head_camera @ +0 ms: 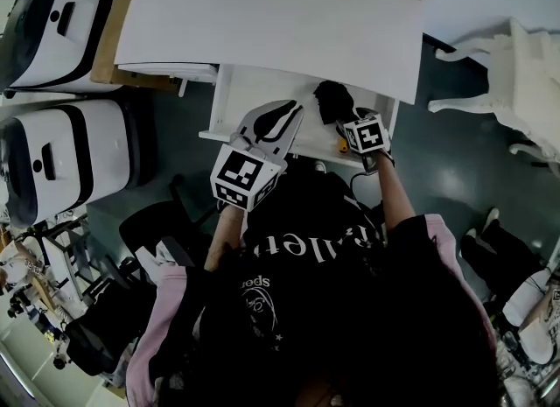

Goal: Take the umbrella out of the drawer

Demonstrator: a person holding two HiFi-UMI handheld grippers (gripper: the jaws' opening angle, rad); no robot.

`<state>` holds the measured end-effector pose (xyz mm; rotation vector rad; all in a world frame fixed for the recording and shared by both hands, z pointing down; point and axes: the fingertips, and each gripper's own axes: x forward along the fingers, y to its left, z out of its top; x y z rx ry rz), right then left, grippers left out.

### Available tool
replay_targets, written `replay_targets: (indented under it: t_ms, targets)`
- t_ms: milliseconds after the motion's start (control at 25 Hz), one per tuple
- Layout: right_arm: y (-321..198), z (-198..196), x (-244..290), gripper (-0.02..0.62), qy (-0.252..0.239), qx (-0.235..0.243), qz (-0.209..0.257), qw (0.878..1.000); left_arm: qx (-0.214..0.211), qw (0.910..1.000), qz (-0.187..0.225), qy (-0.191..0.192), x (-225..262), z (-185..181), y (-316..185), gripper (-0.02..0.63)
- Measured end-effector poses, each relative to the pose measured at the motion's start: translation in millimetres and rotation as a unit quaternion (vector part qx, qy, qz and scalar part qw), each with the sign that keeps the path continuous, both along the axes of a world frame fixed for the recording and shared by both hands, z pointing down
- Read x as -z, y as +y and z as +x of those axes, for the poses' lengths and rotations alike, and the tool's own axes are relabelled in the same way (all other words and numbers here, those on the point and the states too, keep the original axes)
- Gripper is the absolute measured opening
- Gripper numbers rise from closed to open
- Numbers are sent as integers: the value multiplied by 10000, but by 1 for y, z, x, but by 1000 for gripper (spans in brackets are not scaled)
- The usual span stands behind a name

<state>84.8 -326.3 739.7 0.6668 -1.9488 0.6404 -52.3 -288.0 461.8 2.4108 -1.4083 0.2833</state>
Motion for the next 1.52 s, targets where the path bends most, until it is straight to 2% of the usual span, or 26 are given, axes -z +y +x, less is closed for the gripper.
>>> replay_targets:
  t_ms: [200, 320, 400, 680, 840, 1160, 1400, 1520]
  targets:
    - [5, -3, -30, 270, 704, 488, -212, 9961, 175, 9998, -15, -70, -2, -17, -2, 40]
    - [2, -9, -45, 274, 962, 719, -152, 9926, 263, 9996, -38, -108, -3, -27, -3, 40]
    - [0, -8, -52, 276, 1119, 687, -181, 9912, 314, 9994, -63, -125, -5, -35, -2, 40]
    - [9, -8, -77, 276, 1396, 579, -762, 9856, 541, 9982, -176, -190, -14, -55, 5, 40]
    - [8, -8, -79, 278, 1554, 554, -687, 9839, 656, 9975, -182, -176, -13, -65, 10, 40]
    - [6, -17, -63, 276, 1418, 839, -471, 9852, 691, 9974, -119, -147, -10, -69, 13, 40]
    - [21, -18, -36, 276, 1305, 952, -478, 9857, 580, 9982, -62, -127, -7, -59, 15, 40]
    - [25, -24, -17, 276, 1151, 1099, -323, 9867, 532, 9985, -38, -119, -4, -52, 19, 40]
